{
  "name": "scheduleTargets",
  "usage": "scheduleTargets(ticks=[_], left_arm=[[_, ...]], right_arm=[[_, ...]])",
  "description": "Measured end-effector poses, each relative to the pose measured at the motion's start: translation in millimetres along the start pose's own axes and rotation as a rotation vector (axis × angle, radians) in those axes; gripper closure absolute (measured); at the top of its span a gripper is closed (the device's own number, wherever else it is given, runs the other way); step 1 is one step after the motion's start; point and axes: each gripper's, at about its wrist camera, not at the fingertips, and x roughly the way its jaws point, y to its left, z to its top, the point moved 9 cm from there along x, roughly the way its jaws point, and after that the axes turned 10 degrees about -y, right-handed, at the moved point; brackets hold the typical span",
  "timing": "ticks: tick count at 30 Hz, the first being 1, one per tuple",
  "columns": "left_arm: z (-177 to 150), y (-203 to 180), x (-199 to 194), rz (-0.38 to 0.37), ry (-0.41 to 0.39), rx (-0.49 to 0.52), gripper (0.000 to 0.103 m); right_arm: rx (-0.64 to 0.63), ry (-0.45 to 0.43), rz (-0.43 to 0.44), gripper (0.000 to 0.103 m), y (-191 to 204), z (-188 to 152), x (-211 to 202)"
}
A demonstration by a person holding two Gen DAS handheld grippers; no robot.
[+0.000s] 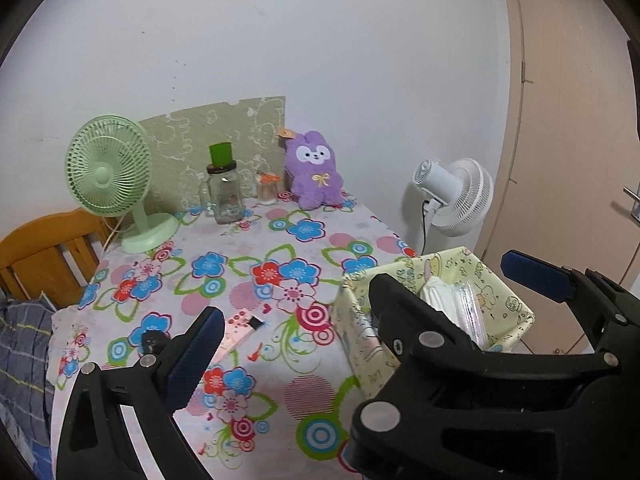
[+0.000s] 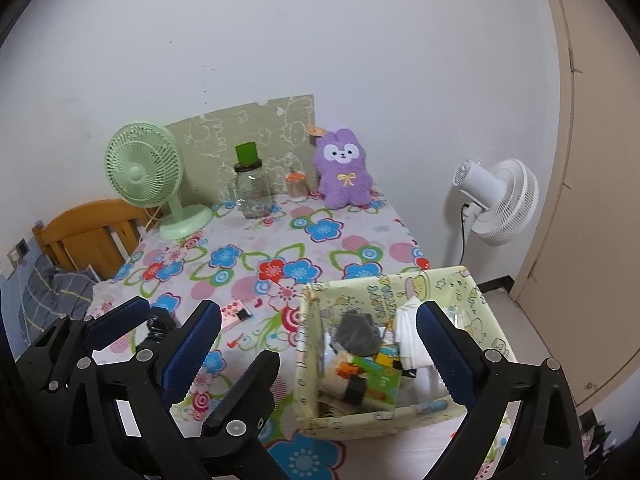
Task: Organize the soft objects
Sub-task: 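Move both tools back over the bed toward the black bundle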
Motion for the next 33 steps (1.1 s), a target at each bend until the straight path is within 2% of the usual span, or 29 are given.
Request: scheduleTargets(ticks=[15,33], left_arm=[[4.6,44.5,-11.6,0.054,-0.028,-0.025,0.002],[-3.6,98.2,-1.6,0.122,-0.009,-0.055,0.002]], right_arm=[[-0.011,-0.002,0.052,0.002,45.3,7.2,4.6],[-0.026,0.024,0.104,0.002,92.9,2.4,37.9]])
